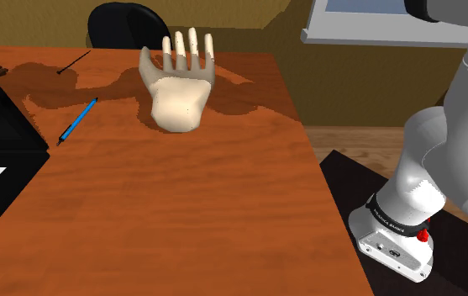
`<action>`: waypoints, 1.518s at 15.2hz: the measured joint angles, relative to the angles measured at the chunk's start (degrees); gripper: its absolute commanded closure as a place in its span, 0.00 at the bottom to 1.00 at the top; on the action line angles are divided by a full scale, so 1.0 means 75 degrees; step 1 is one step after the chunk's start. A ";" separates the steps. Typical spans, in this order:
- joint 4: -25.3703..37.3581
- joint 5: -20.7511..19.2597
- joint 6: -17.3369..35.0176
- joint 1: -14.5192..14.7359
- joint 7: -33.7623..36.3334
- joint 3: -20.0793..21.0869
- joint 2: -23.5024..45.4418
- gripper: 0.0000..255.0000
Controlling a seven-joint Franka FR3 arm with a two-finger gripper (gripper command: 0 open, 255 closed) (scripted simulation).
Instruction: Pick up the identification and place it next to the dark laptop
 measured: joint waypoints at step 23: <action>-0.3730 0.0389 0.2862 -0.0660 0.0325 -0.0095 -0.0983 1.00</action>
